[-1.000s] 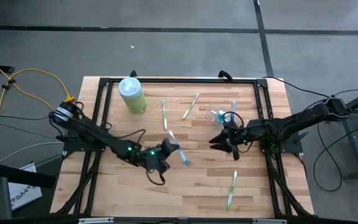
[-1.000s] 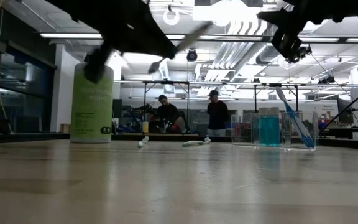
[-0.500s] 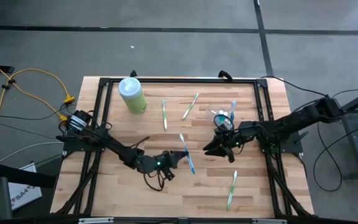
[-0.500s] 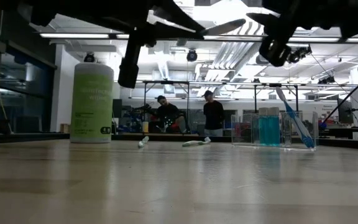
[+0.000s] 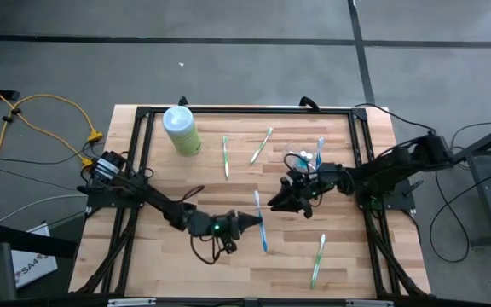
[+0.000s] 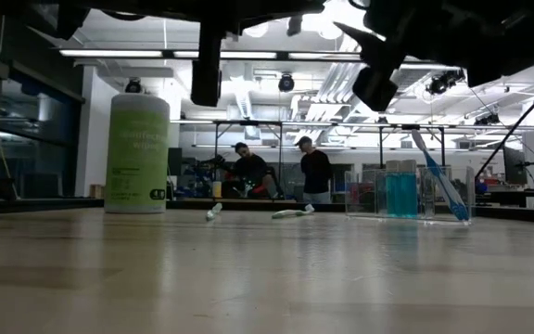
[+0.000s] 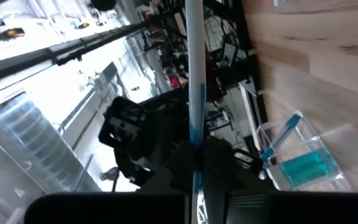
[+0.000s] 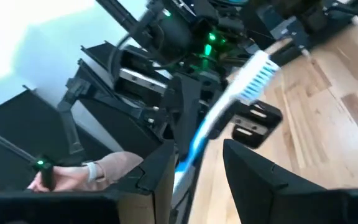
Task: Pick & Place toothbrushing station
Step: Put the blue toothbrush into the right of the transparent organizer
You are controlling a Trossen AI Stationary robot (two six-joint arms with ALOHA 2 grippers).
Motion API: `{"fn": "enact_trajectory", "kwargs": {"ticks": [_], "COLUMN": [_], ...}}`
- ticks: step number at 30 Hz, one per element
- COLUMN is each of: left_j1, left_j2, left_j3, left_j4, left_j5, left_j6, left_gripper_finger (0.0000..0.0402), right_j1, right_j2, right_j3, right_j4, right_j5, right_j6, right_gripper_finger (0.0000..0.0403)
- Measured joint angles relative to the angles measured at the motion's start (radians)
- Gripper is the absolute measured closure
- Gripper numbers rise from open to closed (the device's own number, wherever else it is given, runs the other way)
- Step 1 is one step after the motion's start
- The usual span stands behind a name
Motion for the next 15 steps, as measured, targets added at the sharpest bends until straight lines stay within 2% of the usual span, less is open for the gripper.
{"fn": "enact_trajectory", "kwargs": {"ticks": [15], "left_j1": [0.086], "left_j2": [0.0], "left_j3": [0.0], "left_j4": [0.048], "left_j5": [0.135], "left_j6": [0.009], "left_gripper_finger": [0.0399], "right_j1": [-0.023], "right_j2": [0.009], "right_j3": [0.0], "right_j4": [0.007], "right_j5": [0.028], "right_j6": [-0.01], "right_gripper_finger": [0.0275]}}
